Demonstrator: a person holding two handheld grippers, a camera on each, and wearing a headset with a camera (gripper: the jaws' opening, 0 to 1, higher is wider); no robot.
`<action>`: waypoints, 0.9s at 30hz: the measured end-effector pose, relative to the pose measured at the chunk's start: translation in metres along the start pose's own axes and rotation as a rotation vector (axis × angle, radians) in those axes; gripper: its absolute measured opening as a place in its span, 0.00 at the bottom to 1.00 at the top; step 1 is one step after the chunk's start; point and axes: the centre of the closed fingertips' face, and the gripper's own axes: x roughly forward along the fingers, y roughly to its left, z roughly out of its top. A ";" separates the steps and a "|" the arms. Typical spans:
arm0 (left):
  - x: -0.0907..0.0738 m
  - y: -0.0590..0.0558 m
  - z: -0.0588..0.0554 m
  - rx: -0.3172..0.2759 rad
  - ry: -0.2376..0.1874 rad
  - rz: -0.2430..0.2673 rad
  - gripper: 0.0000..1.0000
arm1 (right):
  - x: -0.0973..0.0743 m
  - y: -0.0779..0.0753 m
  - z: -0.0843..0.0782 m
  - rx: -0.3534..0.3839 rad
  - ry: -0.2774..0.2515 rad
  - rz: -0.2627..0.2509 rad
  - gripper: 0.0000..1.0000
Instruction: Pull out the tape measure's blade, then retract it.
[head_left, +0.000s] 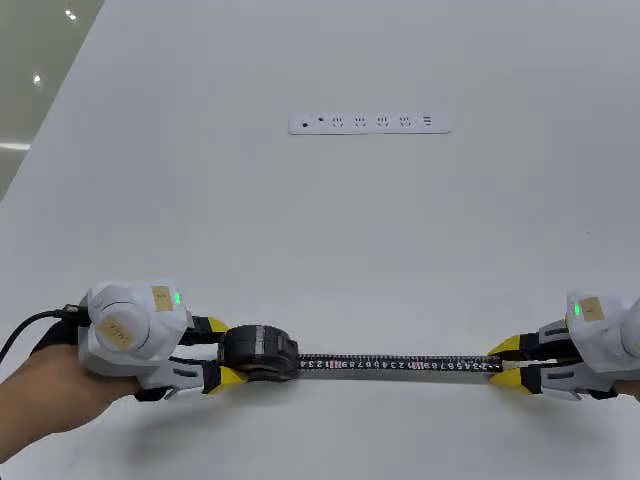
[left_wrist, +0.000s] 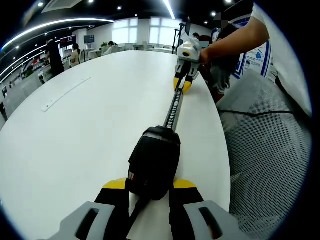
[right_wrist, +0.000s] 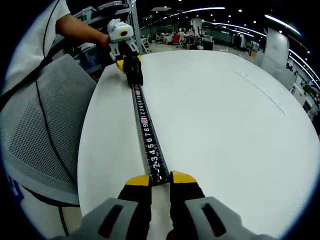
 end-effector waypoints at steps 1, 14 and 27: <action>0.000 0.000 0.000 -0.001 0.000 0.000 0.27 | 0.000 0.000 0.000 0.003 -0.001 -0.001 0.11; 0.002 0.000 0.001 -0.001 0.003 0.010 0.27 | 0.002 0.002 0.002 0.001 0.001 0.019 0.12; 0.002 -0.001 0.001 -0.012 0.010 0.018 0.28 | 0.001 0.002 0.001 -0.008 0.009 0.020 0.14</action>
